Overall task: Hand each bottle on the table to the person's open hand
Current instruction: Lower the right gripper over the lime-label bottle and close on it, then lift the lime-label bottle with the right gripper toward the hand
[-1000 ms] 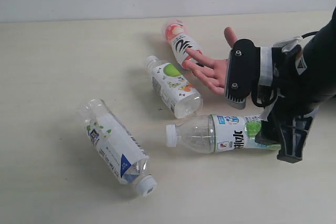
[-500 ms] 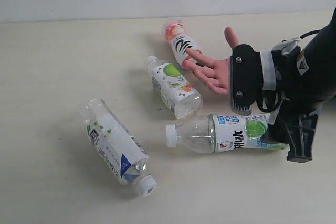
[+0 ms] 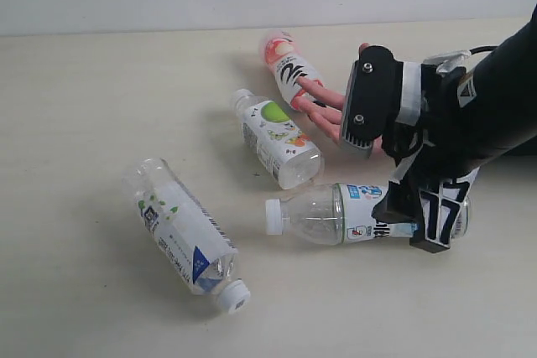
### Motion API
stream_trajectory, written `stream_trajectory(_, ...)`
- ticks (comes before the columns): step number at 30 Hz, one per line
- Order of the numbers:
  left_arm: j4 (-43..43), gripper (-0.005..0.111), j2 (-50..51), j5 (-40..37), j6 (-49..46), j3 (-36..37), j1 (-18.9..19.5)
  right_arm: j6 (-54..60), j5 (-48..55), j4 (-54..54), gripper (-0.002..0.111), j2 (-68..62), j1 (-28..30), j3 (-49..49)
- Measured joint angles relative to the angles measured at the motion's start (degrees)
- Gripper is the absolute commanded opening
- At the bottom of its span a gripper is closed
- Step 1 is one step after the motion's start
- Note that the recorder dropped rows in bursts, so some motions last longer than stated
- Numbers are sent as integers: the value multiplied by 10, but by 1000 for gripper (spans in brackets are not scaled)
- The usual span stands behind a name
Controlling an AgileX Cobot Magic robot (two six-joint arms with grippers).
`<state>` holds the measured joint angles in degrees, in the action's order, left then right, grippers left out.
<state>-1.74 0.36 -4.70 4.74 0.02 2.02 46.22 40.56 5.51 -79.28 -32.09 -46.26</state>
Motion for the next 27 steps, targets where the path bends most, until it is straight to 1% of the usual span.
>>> stream_trajectory(7, 0, 0, 0, 0, 0, 0, 0, 7, 32, -44, 71, -11, 0, 0)
stream_trajectory(11, 0, 0, 0, 0, 0, 0, 0, 7, 36, -51, 74, -22, 0, 0)
stream_trajectory(24, 0, 0, 0, 0, 0, 0, 0, 19, 22, -72, 74, -58, 0, 0)
stream_trajectory(27, 0, 0, 0, 0, 0, 0, 0, 20, 16, -94, 74, -61, 0, 0)
